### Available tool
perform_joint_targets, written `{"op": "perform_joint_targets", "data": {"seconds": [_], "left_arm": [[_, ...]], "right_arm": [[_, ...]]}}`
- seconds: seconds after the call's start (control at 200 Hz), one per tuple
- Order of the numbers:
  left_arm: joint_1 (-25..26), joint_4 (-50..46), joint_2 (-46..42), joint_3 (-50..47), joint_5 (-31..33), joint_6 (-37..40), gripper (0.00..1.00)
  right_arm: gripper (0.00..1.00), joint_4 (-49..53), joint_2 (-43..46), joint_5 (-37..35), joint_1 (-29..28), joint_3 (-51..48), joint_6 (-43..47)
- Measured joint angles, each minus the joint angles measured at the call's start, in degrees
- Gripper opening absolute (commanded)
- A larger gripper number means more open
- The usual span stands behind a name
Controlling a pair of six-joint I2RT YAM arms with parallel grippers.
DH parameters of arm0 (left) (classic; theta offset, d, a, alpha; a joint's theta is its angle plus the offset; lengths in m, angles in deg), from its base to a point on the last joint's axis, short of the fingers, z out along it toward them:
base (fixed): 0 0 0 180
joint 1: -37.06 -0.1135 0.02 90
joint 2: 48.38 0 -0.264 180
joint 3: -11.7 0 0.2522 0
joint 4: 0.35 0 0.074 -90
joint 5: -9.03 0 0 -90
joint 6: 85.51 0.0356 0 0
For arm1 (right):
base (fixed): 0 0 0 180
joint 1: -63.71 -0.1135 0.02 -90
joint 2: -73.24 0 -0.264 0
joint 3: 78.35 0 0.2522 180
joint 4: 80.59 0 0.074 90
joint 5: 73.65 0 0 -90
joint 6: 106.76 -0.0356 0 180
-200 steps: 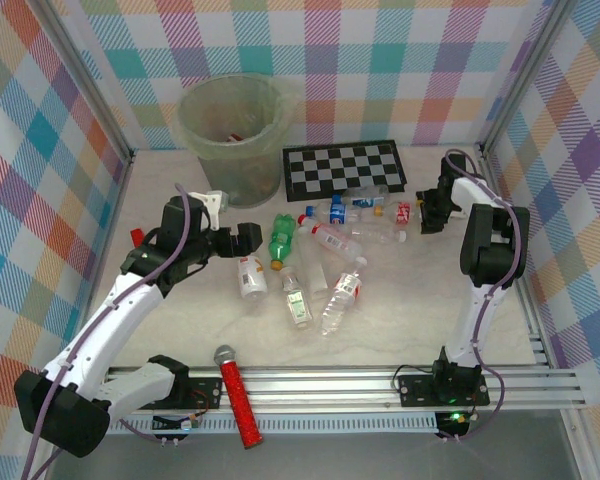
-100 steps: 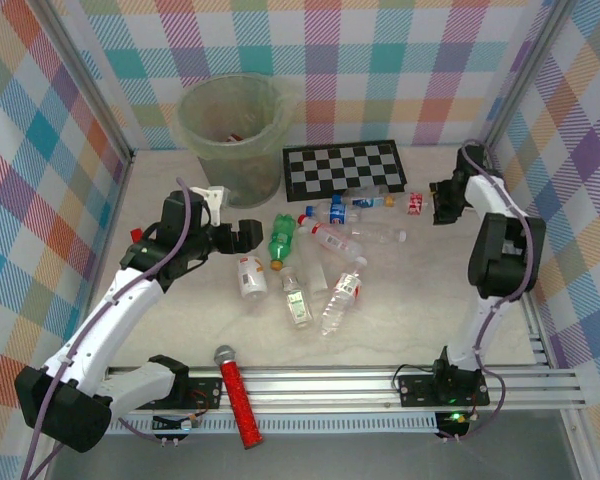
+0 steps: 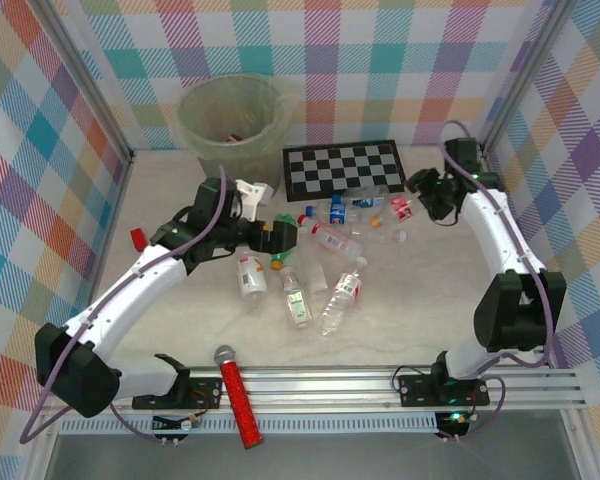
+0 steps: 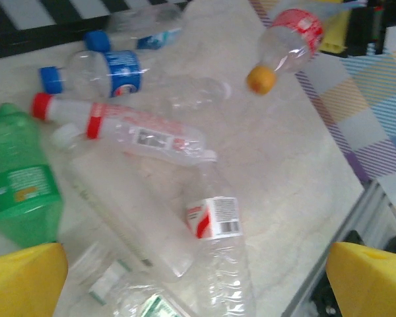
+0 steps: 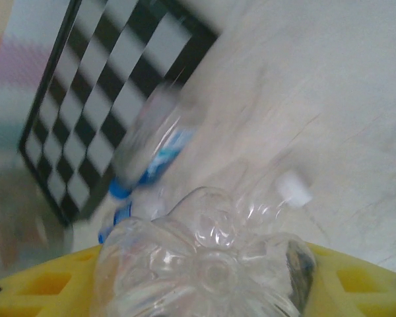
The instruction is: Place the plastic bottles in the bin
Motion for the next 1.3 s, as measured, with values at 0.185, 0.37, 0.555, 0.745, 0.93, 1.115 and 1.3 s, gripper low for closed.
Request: {"op": "perform_joint_targets", "data": {"seconds": [0.185, 0.37, 0.555, 0.745, 0.93, 1.115, 1.3], "left_arm": [[4.3, 3.6, 3.5, 0.5, -2.4, -0.6, 1.0], [8.2, 8.2, 7.1, 0.5, -2.9, -2.3, 1.0], [9.9, 14.4, 8.9, -1.0, -2.9, -5.7, 1.0], [9.9, 17.9, 11.2, -2.2, -2.4, -8.1, 0.96], [9.9, 19.1, 12.3, -2.2, -1.6, -8.8, 0.82], [10.0, 20.3, 12.7, -2.2, -0.8, -9.6, 0.61], [10.0, 20.5, 12.8, -2.2, -0.3, -9.7, 0.58]], "right_arm": [[0.51, 1.8, 1.3, 2.2, -12.3, 0.1, 8.9], [0.51, 2.2, 1.3, 4.2, -19.9, 0.2, 10.8], [0.52, 0.8, 1.3, 7.3, -22.3, 0.5, 9.9], [0.52, -1.9, 1.3, 10.0, -22.9, 0.5, 8.1], [0.52, -2.8, 1.2, 11.1, -23.4, 0.5, 7.3], [0.55, -3.5, 1.2, 11.7, -23.5, 0.5, 6.6], [0.75, -3.7, 0.9, 11.7, -23.5, 0.4, 6.1]]}}
